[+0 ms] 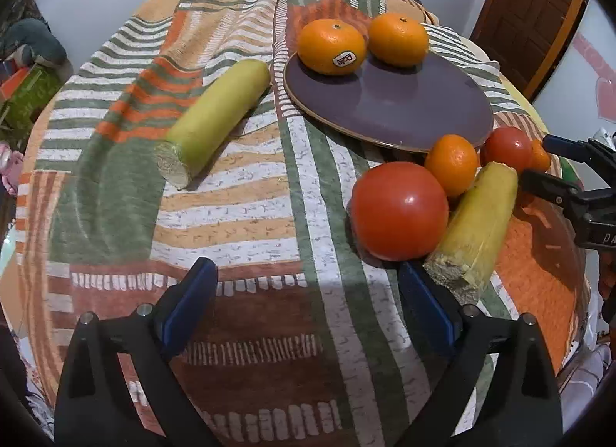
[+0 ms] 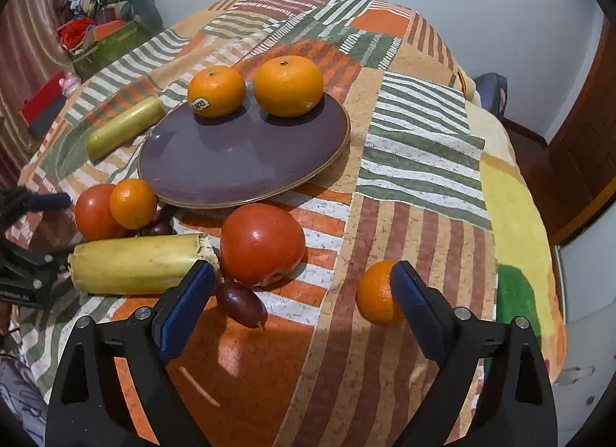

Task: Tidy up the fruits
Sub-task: 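Lift both tools away from the plate toward the vegetables, then close the left tool on a yellow corn-like vegetable while the right tool lowers onto the other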

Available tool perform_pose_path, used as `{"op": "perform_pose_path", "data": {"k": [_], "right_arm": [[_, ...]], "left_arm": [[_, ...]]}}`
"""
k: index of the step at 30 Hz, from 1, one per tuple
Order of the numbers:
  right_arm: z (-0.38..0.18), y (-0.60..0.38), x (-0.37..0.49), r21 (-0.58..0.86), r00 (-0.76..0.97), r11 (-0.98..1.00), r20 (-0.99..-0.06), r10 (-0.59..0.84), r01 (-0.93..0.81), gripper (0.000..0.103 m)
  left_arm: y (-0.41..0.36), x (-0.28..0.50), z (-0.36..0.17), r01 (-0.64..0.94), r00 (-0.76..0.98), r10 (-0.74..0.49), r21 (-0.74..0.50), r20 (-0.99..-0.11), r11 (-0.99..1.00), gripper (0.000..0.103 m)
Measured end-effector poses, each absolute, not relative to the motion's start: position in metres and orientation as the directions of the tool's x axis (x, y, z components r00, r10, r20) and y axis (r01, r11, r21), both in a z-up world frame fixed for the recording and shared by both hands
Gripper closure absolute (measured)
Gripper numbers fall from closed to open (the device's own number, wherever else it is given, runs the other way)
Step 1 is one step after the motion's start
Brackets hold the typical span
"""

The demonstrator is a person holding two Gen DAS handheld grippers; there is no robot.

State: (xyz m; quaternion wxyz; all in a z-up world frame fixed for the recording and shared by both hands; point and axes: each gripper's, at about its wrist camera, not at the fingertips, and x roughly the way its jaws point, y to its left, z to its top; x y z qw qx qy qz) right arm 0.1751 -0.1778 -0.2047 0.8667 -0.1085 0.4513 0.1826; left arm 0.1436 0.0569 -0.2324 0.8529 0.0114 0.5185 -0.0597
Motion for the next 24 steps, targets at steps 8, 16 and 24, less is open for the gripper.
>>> {"op": "perform_pose_path", "data": {"k": [8,16,24], "right_arm": [[-0.2,-0.17,0.173,0.021,0.507,0.893,-0.817,0.275,-0.45,0.011],[-0.186,-0.167,0.159,0.004,0.535,0.894,-0.8,0.272,-0.449,0.011],[-0.178,-0.164,0.136,0.103,0.49,0.882,-0.799,0.349,-0.461,0.011]], "left_arm": [[0.044,0.131,-0.223,0.156,0.457,-0.118,-0.051,-0.881,0.986,0.011],[0.022,0.114,-0.21,0.231,0.463,-0.178,-0.075,-0.869,0.97,0.011],[-0.002,0.109,-0.204,0.298,0.469,-0.233,-0.096,-0.852,0.95,0.011]]}}
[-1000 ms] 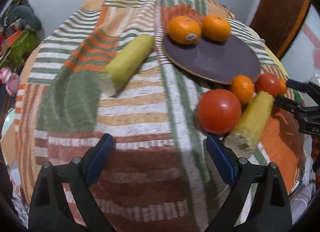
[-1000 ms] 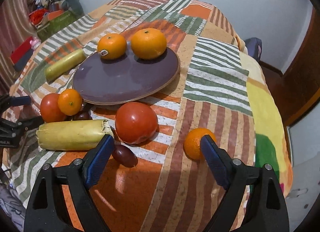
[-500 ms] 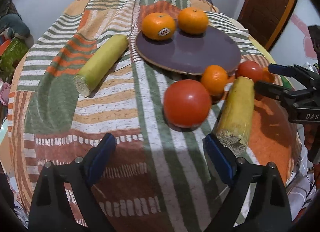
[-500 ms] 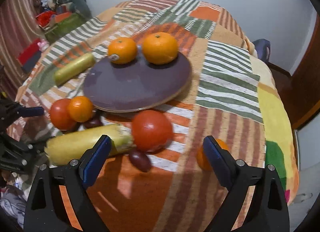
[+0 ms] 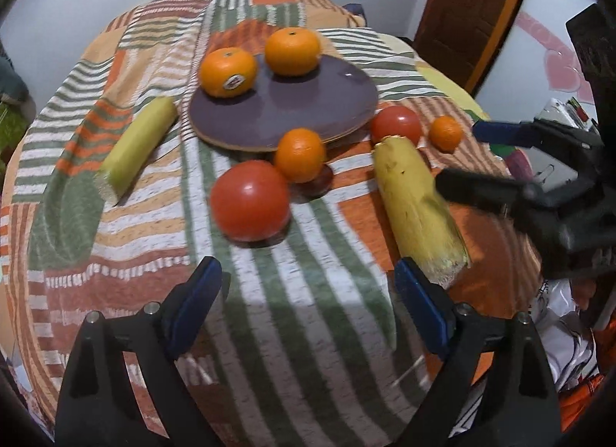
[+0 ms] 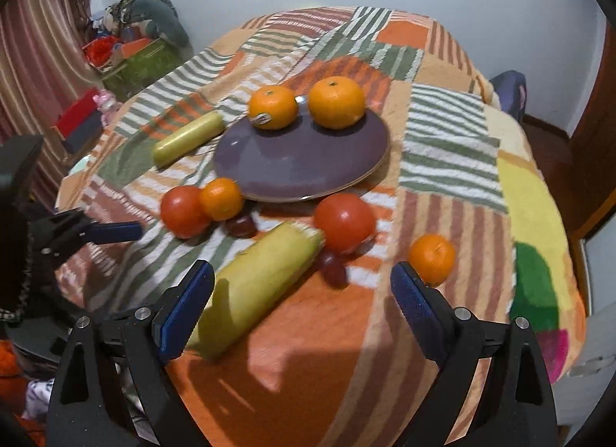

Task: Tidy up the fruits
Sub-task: 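Close the left tool on a yellow corn-like vegetable while the right tool lowers onto the other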

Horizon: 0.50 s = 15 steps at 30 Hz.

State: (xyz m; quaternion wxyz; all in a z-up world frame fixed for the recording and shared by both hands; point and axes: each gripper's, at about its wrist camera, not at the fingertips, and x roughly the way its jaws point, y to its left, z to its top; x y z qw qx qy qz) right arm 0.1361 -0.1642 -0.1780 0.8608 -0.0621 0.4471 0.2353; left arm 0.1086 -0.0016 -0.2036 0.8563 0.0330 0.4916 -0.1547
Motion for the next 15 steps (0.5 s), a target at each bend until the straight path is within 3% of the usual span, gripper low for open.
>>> {"op": "perform_pose_path", "data": {"k": [6,11,15], "right_arm": [[-0.188,-0.146,0.138,0.114,0.454,0.877,-0.82,0.349,-0.468,0.014],[-0.201,-0.143,0.143,0.159,0.403,0.884,-0.845,0.352,-0.44,0.032],[-0.206,-0.141,0.141,0.196,0.364,0.876,-0.853,0.374,-0.441,0.034]], "left_arm": [[-0.011,0.107,-0.2,0.334,0.487,-0.261,-0.099,-0.833,0.938,0.011],[0.004,0.104,-0.201,0.307,0.493,-0.258,-0.112,-0.831,0.945,0.011],[0.028,0.101,-0.2,0.256,0.516,-0.235,-0.113,-0.824,0.96,0.011]]}}
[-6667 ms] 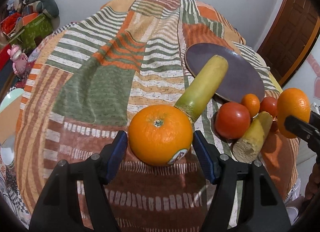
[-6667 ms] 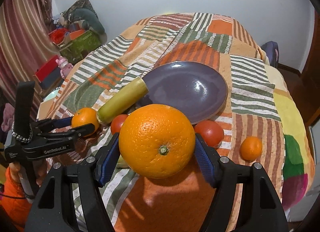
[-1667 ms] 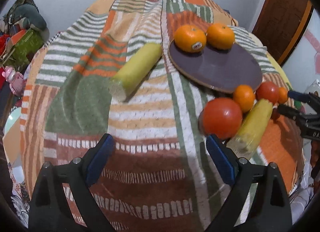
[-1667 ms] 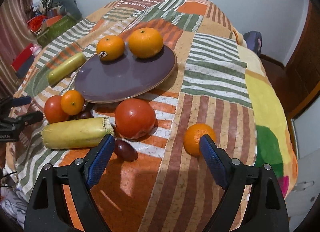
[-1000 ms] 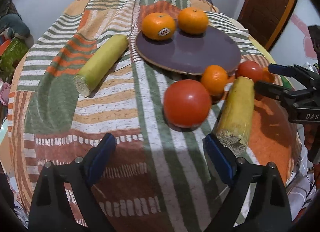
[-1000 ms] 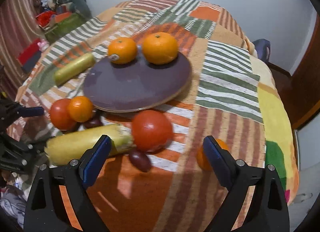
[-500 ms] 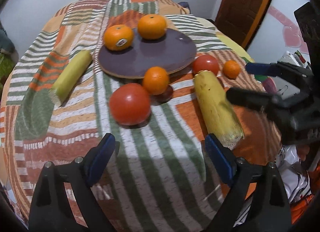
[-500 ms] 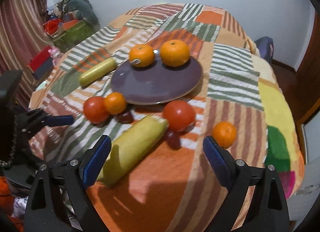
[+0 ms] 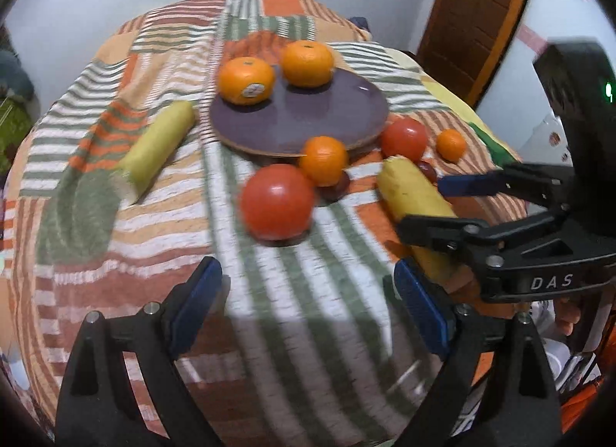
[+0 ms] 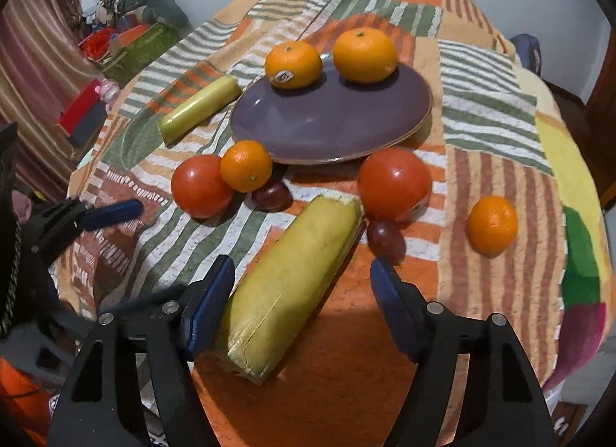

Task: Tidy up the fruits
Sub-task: 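Close the left tool on a yellow corn-like vegetable while the right tool lowers onto the other, then close the right tool on its corn-like vegetable while the left tool lifts its own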

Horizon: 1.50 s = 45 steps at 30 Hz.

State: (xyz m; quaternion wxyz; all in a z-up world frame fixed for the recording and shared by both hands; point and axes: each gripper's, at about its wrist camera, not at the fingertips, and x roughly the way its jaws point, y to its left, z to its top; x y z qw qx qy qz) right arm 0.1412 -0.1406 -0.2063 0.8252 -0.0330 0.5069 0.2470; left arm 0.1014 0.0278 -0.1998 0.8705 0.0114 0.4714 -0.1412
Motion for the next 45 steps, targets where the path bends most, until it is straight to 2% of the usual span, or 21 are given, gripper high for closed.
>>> {"op": "perform_pose_path", "data": {"k": [12,23,27,30,32,37,40,45], "right_arm": [[-0.219,-0.118,0.15,0.192,0.325,0.857,-0.868,0.375,-0.477,0.034],[-0.219,-0.122,0.158,0.216,0.321,0.852,-0.86,0.397,-0.477,0.048],[-0.22,-0.122,0.158,0.224,0.315,0.849,-0.859,0.404,-0.478,0.048],[-0.22,-0.122,0.159,0.231,0.31,0.85,-0.86,0.406,-0.473,0.048],[-0.22,-0.122,0.16,0.233,0.306,0.85,-0.861,0.406,-0.473,0.048],[-0.22,-0.12,0.158,0.22,0.315,0.852,-0.862,0.398,-0.475,0.049],[-0.218,-0.123,0.156,0.244,0.305,0.845,-0.856,0.418,-0.475,0.057],[-0.213,-0.13,0.149,0.25,0.31,0.842,-0.848,0.429,-0.479,0.066]], "left_arm": [[0.107,0.152,-0.189,0.061,0.592,-0.079,-0.053,-0.802,0.997,0.011],[0.116,0.228,-0.22,0.076,0.53,-0.022,0.022,-0.848,0.997,0.011],[0.113,0.243,-0.234,0.088,0.495,-0.033,0.012,-0.869,0.996,0.012],[0.109,0.247,-0.237,0.106,0.494,-0.043,0.011,-0.868,0.994,0.025],[0.105,0.247,-0.235,0.121,0.505,-0.062,0.0,-0.861,0.993,0.048],[0.104,0.242,-0.231,0.126,0.504,-0.07,-0.007,-0.861,0.992,0.06],[0.108,0.228,-0.226,0.128,0.492,-0.102,-0.044,-0.865,0.991,0.066],[0.109,0.19,-0.222,0.125,0.486,-0.109,-0.055,-0.867,0.991,0.066]]}}
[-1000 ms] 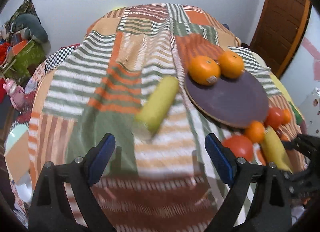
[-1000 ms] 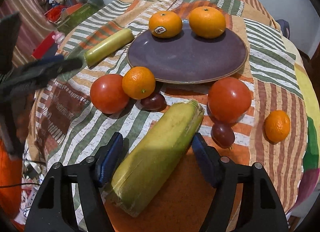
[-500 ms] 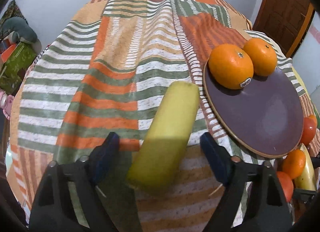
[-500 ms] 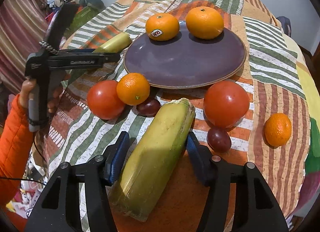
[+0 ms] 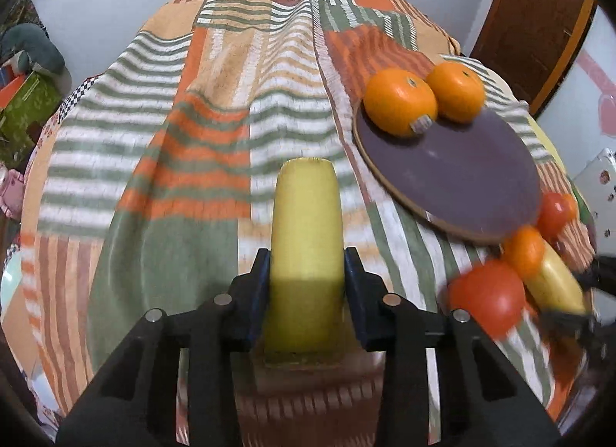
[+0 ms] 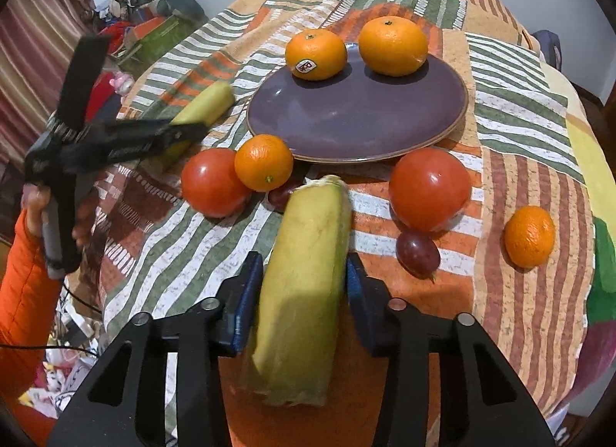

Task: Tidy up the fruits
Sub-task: 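Close the right tool on its corn-like vegetable while the left tool lifts its own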

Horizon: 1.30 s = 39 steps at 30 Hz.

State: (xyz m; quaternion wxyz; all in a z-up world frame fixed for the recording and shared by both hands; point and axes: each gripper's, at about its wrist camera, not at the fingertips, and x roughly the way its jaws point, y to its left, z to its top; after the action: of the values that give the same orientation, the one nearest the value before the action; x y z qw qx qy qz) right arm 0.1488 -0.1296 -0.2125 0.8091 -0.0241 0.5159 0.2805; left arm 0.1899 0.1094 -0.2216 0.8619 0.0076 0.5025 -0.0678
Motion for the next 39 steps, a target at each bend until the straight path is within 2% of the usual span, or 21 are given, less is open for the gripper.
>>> {"op": "perform_pose_path", "data": {"k": [11,14,26,31,39], "right_arm": [[-0.202,-0.154,0.125,0.192,0.339,0.846,-0.854,0.394,-0.498,0.067],[-0.201,-0.159,0.121,0.175,0.335,0.841,-0.861,0.384,-0.512,0.067],[-0.206,-0.147,0.139,0.141,0.341,0.834,-0.867,0.364,-0.533,0.066],[-0.213,-0.148,0.146,0.166,0.327,0.835,-0.866,0.378,-0.525,0.067],[-0.194,-0.155,0.142,0.177,0.383,0.839,-0.828,0.409,-0.515,0.067]], "left_arm": [[0.099,0.117,-0.209,0.137,0.459,-0.128,-0.073,-0.879,0.988,0.066],[0.09,0.106,-0.21,0.162,0.456,-0.107,-0.036,-0.883,0.986,0.066],[0.084,0.138,-0.222,0.167,0.427,-0.131,-0.064,-0.895,0.984,0.065],[0.079,0.139,-0.229,0.153,0.434,-0.097,-0.033,-0.896,0.988,0.066],[0.085,0.134,-0.202,0.132,0.485,-0.101,-0.041,-0.869,0.99,0.066]]}}
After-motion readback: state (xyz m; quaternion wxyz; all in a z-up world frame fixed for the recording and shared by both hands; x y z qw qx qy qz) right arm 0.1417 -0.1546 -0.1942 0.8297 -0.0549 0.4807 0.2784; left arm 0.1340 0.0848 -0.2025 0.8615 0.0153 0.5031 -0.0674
